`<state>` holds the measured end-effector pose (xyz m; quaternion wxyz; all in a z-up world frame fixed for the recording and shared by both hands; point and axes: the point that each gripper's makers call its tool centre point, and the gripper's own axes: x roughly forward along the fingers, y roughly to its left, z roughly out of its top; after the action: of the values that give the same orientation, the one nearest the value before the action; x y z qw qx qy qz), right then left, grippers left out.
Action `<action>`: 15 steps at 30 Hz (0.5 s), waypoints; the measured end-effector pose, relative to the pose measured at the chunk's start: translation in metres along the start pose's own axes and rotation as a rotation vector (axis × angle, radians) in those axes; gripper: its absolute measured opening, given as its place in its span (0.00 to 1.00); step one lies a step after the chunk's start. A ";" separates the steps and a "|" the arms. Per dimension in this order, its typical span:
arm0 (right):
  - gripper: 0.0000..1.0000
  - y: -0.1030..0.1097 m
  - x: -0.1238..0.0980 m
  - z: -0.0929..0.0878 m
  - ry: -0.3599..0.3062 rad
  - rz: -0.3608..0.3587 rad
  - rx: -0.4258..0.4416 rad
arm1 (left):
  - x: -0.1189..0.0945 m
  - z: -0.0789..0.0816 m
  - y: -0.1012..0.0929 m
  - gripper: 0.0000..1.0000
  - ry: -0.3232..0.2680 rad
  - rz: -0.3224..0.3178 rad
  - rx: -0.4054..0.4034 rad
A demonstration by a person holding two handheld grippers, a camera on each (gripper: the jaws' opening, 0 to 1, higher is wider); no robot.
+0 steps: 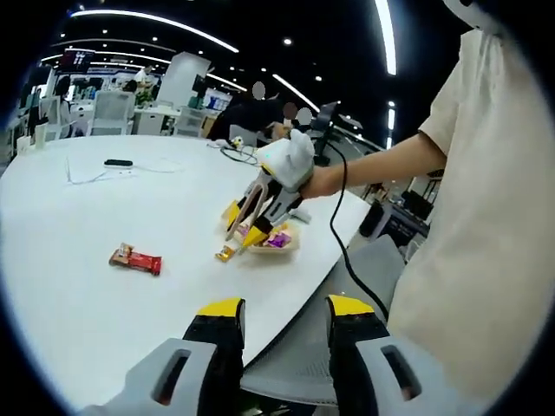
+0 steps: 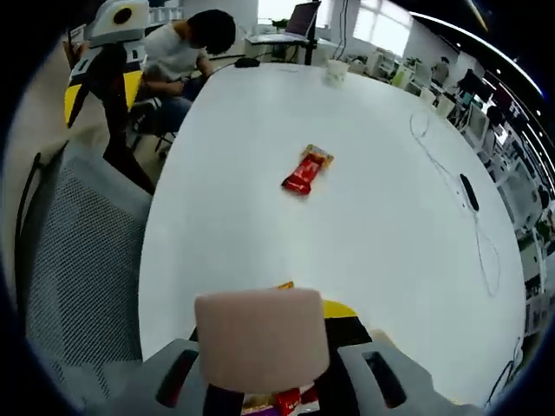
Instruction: Place the target food into the container with the food tongs after gripping and lifting it, then release it inside without dropping or visibly crushing the food.
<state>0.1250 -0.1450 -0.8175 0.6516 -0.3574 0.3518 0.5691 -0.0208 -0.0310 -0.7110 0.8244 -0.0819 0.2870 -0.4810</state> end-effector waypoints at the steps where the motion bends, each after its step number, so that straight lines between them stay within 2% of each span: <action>1: 0.26 0.000 0.001 0.000 -0.001 0.001 0.001 | 0.000 0.000 0.000 0.37 -0.001 -0.001 -0.001; 15: 0.25 -0.006 0.011 -0.003 0.034 0.018 -0.015 | 0.000 -0.001 0.000 0.36 0.002 0.008 -0.012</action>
<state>0.1323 -0.1435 -0.8279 0.6377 -0.3689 0.3618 0.5712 -0.0217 -0.0311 -0.7117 0.8254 -0.0853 0.2912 -0.4762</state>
